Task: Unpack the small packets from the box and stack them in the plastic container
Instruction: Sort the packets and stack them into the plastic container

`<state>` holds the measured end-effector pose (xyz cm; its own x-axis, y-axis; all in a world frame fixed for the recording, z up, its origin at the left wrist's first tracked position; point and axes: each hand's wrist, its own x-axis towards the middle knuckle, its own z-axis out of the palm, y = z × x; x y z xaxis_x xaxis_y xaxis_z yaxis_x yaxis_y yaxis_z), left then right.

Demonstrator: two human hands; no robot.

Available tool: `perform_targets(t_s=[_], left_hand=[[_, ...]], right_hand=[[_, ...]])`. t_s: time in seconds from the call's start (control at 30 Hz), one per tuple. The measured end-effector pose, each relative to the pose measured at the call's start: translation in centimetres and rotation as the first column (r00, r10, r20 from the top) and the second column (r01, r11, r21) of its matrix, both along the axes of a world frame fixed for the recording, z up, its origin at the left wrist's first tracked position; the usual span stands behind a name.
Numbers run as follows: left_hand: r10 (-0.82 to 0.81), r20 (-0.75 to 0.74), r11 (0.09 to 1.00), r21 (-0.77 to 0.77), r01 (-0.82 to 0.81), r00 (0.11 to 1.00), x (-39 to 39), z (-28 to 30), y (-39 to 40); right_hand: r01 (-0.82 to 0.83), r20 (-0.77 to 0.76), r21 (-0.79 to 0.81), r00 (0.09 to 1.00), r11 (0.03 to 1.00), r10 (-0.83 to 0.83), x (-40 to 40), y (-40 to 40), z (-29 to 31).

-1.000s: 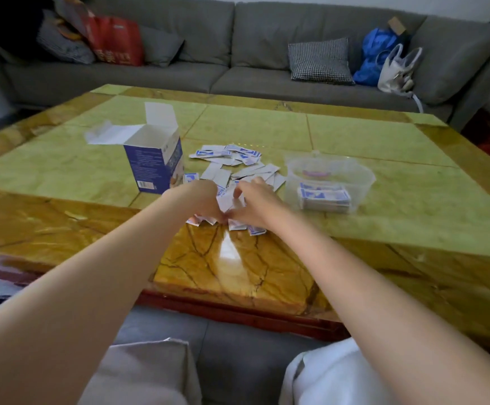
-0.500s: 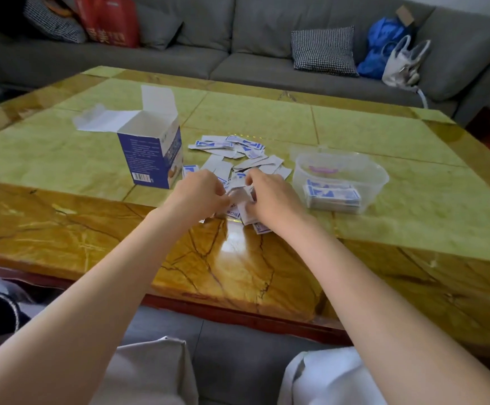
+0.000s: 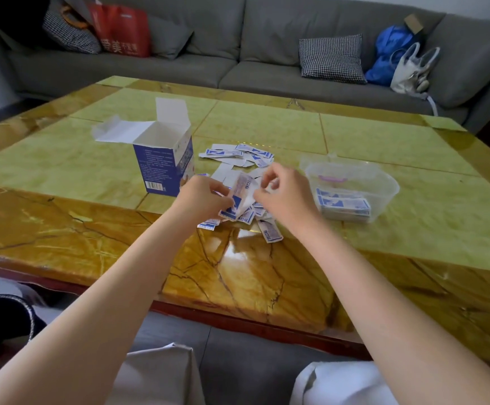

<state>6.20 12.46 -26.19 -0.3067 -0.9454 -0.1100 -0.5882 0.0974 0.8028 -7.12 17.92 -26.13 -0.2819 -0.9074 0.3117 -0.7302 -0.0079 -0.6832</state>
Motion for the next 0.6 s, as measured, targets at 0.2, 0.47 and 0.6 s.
perform_targets(t_s=[0.2,0.47,0.6], left_hand=[[0.013,-0.229,0.972,0.23,0.042,0.973,0.5,0.9,0.3],[-0.043,-0.424,0.933,0.308,0.189,0.904,0.9,1.0,0.9],[0.033,-0.396,0.967,0.246,0.071,0.918,0.7,1.0,1.0]], right_hand=[[-0.222,-0.157,0.048,0.961,0.974,0.227,0.1,0.5,-0.4],[-0.2,0.122,0.105,0.975,0.974,0.186,-0.1,0.7,-0.3],[-0.159,0.463,0.152,0.883,0.976,0.072,-0.2,0.7,0.3]])
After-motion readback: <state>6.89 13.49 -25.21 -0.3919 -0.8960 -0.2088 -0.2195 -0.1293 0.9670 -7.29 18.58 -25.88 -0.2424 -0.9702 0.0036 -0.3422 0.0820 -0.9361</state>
